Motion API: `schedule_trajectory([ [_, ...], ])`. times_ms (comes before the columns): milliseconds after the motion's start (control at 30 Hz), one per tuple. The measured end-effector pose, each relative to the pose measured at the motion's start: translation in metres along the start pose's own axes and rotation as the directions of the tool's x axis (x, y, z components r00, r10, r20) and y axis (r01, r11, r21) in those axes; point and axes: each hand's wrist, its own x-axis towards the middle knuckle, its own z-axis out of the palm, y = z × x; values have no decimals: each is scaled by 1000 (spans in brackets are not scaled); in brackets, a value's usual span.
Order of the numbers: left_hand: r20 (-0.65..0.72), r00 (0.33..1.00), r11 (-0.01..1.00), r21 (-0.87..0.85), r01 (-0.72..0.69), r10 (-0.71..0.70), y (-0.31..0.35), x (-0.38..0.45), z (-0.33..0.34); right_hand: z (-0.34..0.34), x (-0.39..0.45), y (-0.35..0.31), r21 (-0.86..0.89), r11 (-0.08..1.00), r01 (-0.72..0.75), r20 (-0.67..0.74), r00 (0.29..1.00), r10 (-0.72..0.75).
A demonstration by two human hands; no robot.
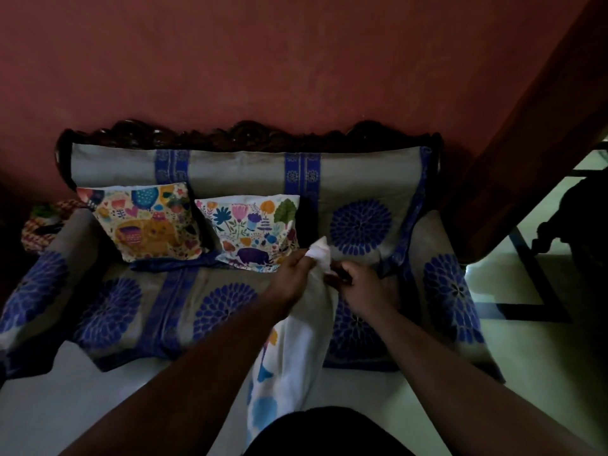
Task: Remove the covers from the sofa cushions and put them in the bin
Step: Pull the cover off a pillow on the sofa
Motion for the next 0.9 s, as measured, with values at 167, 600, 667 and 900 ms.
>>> schedule_trajectory([
  [167,29,999,809,586,-54,45,12,2,-16,7,1,-1,9,1000,29,-178,984,-27],
  [600,-45,999,999,29,25,-24,16,2,-31,18,14,-20,-202,962,186,-148,965,-218],
  [667,-24,996,996,-32,81,-81,18,3,-31,13,18,-19,-220,958,183,-160,962,-220],
  [900,-36,999,953,300,47,-38,27,12,-22,15,19,-27,-242,952,189,-264,931,-252],
])
